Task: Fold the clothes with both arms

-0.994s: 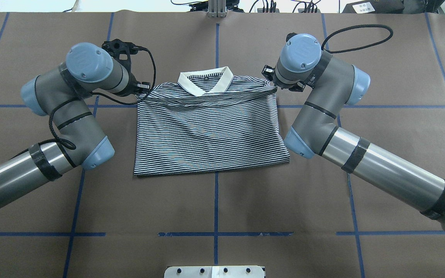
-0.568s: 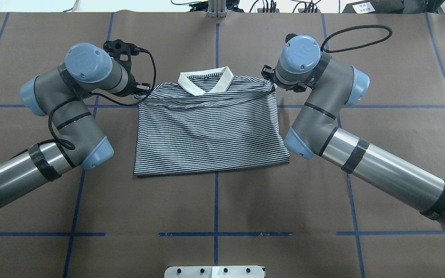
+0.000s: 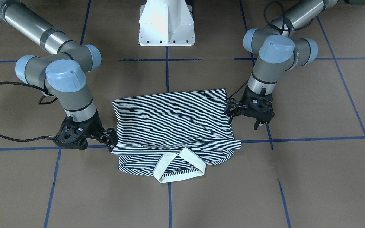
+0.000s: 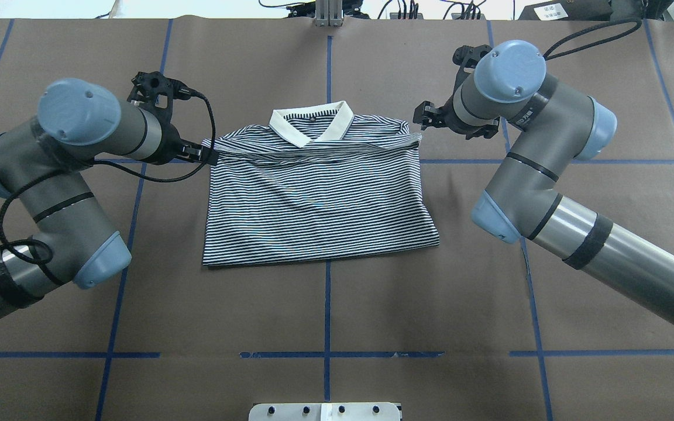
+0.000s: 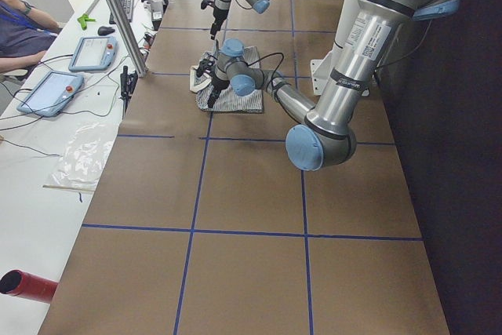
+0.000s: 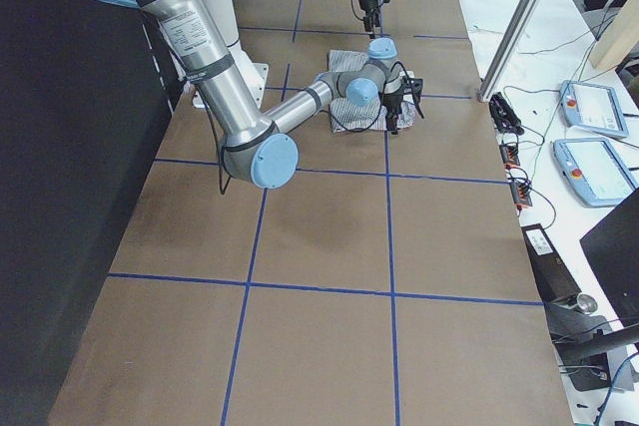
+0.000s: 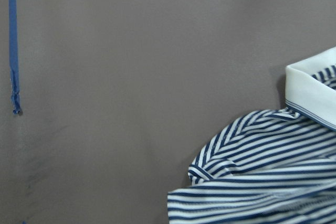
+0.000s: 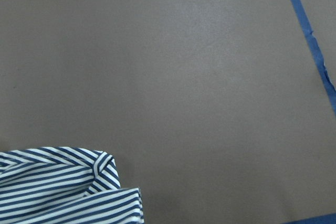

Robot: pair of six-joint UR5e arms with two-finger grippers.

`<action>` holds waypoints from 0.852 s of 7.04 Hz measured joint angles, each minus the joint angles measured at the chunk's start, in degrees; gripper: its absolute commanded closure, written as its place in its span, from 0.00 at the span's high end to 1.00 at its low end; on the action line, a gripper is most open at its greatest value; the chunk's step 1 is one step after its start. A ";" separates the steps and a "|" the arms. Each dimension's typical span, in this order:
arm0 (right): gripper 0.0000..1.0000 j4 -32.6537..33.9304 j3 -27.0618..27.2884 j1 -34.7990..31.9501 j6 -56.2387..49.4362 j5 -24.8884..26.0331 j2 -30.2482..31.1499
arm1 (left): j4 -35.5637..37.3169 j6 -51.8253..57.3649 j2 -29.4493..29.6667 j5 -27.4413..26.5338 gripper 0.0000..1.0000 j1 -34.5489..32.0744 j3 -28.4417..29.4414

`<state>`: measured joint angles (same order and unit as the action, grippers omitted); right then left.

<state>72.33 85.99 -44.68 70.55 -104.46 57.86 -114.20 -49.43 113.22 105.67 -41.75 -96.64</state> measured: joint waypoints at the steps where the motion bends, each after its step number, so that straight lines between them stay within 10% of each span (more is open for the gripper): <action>1: 1.00 0.00 0.77 -0.17 -0.44 -0.13 0.54 | -1.37 -1.88 -1.98 0.81 1.00 0.92 -1.81; 4: 1.00 0.01 2.32 -1.01 -0.67 -1.72 0.93 | -3.46 -6.84 -3.54 0.97 0.97 4.27 -2.83; 6: 1.00 0.01 3.44 -1.41 -0.81 -3.28 1.66 | -6.57 -13.45 -5.75 -1.06 0.63 8.37 -3.19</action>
<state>72.33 89.43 -46.09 69.74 -107.75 59.52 -120.77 -62.88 107.47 104.62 -33.38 -99.84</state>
